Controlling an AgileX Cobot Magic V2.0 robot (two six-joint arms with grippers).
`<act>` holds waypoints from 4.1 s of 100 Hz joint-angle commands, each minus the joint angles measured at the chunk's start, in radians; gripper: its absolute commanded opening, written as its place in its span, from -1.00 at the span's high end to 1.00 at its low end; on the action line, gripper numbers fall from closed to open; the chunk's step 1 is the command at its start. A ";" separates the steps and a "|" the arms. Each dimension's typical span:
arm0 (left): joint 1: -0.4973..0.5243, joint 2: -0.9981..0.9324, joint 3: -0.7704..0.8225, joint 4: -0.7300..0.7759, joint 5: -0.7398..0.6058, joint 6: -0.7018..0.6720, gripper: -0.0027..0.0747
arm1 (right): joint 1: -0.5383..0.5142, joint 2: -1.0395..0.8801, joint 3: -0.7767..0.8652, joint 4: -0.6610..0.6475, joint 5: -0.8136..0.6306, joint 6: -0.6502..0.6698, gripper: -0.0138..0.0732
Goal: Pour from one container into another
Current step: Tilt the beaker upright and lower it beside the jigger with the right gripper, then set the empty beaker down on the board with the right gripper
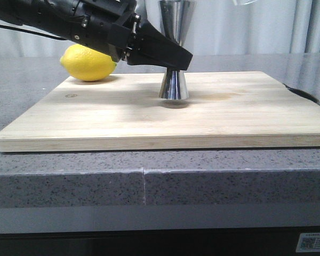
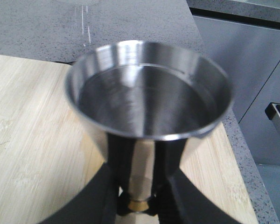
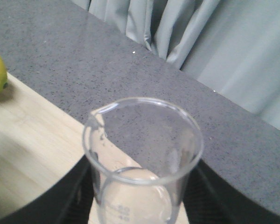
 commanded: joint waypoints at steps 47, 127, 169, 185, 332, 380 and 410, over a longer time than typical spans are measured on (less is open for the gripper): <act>-0.011 -0.050 -0.029 -0.073 0.092 -0.007 0.96 | -0.098 0.033 0.019 0.045 -0.264 -0.001 0.12; -0.011 -0.050 -0.029 -0.072 0.092 -0.007 0.96 | -0.196 0.124 0.236 0.073 -0.671 0.000 0.12; -0.011 -0.050 -0.029 -0.072 0.092 -0.007 0.96 | -0.196 0.212 0.236 0.075 -0.725 0.011 0.12; -0.011 -0.050 -0.029 -0.072 0.092 -0.007 0.96 | -0.196 0.241 0.236 0.075 -0.745 0.011 0.12; -0.011 -0.050 -0.029 -0.072 0.092 -0.007 0.96 | -0.238 0.324 0.236 0.077 -0.826 -0.014 0.12; -0.011 -0.050 -0.029 -0.072 0.092 -0.007 0.96 | -0.238 0.324 0.236 0.077 -0.792 -0.020 0.11; -0.011 -0.050 -0.029 -0.072 0.092 -0.007 0.96 | -0.238 0.324 0.236 0.077 -0.769 -0.020 0.11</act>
